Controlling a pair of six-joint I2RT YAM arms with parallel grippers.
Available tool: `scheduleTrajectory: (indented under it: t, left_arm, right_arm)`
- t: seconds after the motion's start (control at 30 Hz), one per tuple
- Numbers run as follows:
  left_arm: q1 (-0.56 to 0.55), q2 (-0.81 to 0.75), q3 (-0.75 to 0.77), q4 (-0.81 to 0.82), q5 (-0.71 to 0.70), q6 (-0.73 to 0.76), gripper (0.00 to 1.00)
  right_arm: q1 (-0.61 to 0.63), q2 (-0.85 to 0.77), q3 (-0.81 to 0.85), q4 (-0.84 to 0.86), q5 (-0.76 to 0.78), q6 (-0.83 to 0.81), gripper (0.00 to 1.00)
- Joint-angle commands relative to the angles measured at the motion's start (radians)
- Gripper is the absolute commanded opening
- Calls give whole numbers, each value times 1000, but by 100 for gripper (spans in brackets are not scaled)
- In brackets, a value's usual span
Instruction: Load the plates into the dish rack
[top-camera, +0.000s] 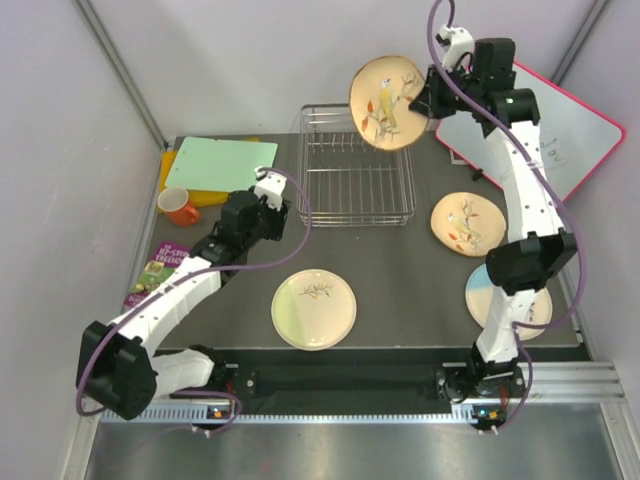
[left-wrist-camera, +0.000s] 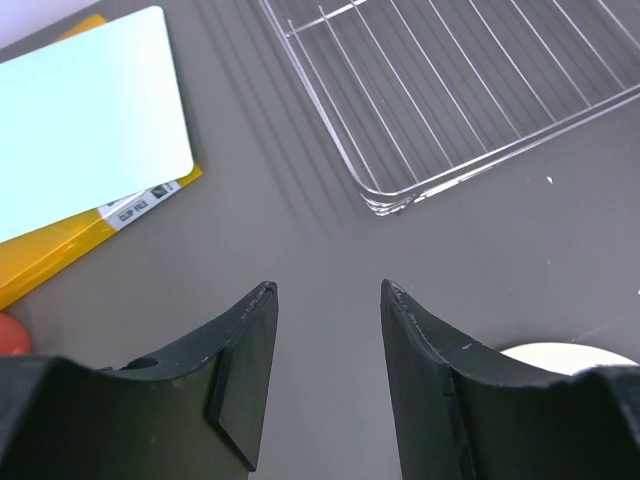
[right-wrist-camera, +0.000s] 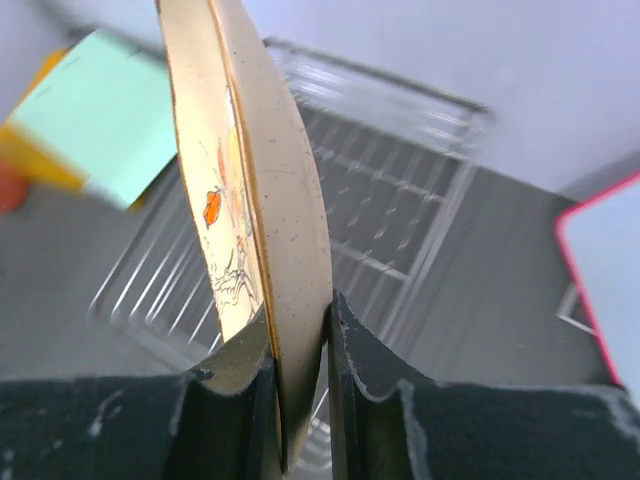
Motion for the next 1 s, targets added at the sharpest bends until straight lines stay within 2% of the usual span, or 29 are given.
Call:
scheduleTrajectory:
  t: [0.0, 0.07, 0.1, 0.17, 0.2, 0.4, 0.5, 0.67, 0.97]
  left_arm:
    - [11, -96, -47, 58, -47, -22, 51]
    - [15, -113, -60, 58, -55, -31, 51]
    - [20, -129, -69, 49, -55, -35, 51]
    - [23, -140, -74, 41, -55, -38, 51]
    - [26, -146, -80, 38, -58, -42, 51]
    - [37, -148, -100, 49, -63, -48, 52]
    - [38, -145, -109, 57, -66, -61, 52]
    - [41, -146, -123, 58, -58, -72, 52]
    - [45, -117, -135, 107, -57, -83, 52]
  right_arm:
    - [107, -12, 62, 296, 470, 156, 0]
    - [162, 8, 69, 364, 629, 113, 0]
    - [177, 23, 66, 393, 760, 101, 0]
    - [216, 55, 70, 479, 871, 51, 0]
    - [232, 102, 107, 499, 999, 41, 0]
    - [297, 236, 141, 699, 1253, -129, 0]
    - [303, 273, 138, 763, 1309, -164, 0]
    - [293, 282, 77, 767, 1349, -169, 0]
    - [277, 292, 8, 623, 1320, -79, 0]
